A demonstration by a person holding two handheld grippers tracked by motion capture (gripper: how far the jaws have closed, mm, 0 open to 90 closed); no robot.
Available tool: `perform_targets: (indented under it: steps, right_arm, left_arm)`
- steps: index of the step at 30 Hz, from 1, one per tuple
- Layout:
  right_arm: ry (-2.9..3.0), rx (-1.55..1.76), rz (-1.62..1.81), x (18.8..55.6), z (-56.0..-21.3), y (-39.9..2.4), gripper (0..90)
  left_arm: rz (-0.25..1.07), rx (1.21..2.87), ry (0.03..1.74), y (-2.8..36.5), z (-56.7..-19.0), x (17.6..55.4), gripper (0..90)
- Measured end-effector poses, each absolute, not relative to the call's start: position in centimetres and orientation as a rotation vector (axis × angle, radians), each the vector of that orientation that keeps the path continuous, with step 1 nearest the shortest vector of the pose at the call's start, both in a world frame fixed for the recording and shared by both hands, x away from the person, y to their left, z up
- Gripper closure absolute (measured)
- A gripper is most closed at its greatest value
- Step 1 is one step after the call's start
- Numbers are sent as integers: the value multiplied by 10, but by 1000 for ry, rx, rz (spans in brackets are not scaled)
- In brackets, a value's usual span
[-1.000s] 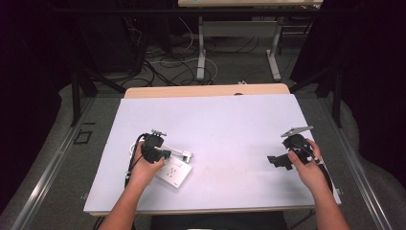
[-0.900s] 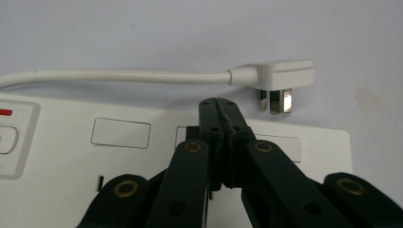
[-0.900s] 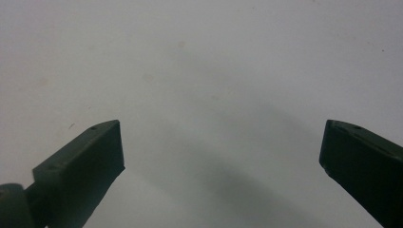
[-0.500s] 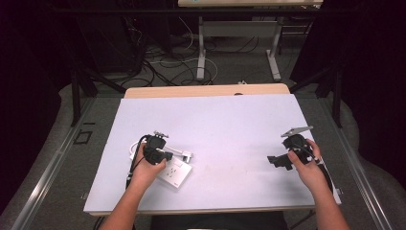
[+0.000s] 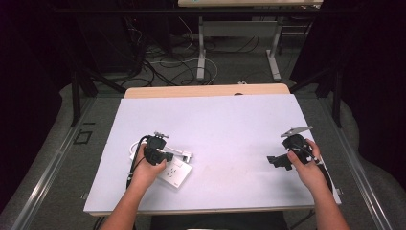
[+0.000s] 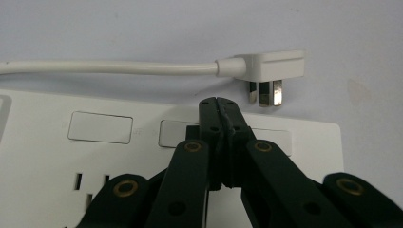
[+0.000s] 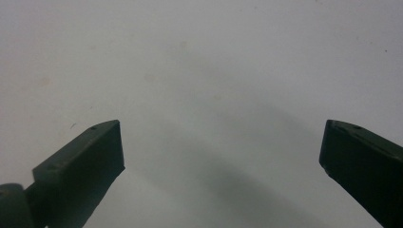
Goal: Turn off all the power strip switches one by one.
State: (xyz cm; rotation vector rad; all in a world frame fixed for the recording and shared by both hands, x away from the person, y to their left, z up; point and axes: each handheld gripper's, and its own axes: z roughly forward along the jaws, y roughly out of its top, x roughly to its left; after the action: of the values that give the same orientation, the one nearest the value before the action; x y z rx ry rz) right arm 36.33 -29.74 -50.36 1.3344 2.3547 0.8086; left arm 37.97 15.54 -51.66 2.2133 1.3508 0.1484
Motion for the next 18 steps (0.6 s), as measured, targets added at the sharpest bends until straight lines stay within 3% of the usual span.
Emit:
perform_targets:
  steps: [18]
  right_arm:
    - [2355, 1335, 808, 363, -504, -297, 3]
  left_arm:
    - [171, 2220, 1346, 154, -517, 379, 900]
